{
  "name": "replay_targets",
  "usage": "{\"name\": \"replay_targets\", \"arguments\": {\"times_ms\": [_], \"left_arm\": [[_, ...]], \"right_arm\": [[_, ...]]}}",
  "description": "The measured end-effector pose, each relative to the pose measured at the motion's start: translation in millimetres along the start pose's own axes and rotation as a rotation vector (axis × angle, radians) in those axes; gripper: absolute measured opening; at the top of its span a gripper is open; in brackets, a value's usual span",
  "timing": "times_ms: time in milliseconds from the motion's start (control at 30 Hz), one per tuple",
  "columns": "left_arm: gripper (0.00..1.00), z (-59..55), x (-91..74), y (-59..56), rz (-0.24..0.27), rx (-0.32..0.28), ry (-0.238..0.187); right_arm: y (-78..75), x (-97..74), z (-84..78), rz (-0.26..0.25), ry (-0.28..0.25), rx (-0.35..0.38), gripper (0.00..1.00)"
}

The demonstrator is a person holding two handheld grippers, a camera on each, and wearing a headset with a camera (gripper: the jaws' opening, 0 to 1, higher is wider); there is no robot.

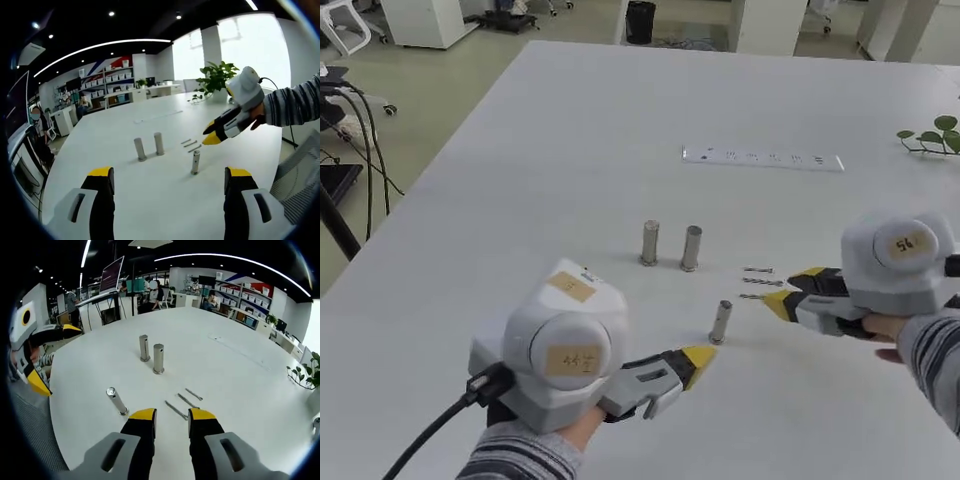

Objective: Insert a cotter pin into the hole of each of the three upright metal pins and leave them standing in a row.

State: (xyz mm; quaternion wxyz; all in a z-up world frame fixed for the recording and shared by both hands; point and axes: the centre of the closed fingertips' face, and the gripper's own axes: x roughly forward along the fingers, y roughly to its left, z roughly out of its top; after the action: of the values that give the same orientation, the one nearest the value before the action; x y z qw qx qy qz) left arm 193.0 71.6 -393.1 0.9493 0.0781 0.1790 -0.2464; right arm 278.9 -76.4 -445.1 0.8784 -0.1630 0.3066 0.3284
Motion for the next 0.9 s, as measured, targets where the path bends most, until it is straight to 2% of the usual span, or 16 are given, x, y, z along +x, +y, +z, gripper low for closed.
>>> {"name": "replay_targets", "arguments": {"times_ms": [300, 467, 533, 733, 900], "left_arm": [[0.89, -5.0, 1.2, -0.4, -0.007, -0.010, 0.019], [0.89, -8.1, 2.7, -0.7, -0.015, -0.019, 0.032], [0.90, -10.0, 3.0, 1.2, -0.011, -0.034, 0.041], [0.90, -12.1, 4.0, 3.1, -0.006, -0.049, 0.050], [0.90, -14.7, 4.2, 3.4, -0.008, -0.063, 0.061]], "right_arm": [[-16.1, 12.8, 3.7, 0.048, 0.082, -0.066, 0.17], [-24.2, 21.9, 6.3, 0.086, 0.133, -0.139, 0.13], [-35.7, 32.8, 9.7, 0.104, 0.155, -0.169, 0.12], [-42.5, 45.1, 8.0, 0.129, 0.207, -0.241, 0.12], [-38.4, 56.3, 3.0, 0.192, 0.252, -0.293, 0.11]]}}
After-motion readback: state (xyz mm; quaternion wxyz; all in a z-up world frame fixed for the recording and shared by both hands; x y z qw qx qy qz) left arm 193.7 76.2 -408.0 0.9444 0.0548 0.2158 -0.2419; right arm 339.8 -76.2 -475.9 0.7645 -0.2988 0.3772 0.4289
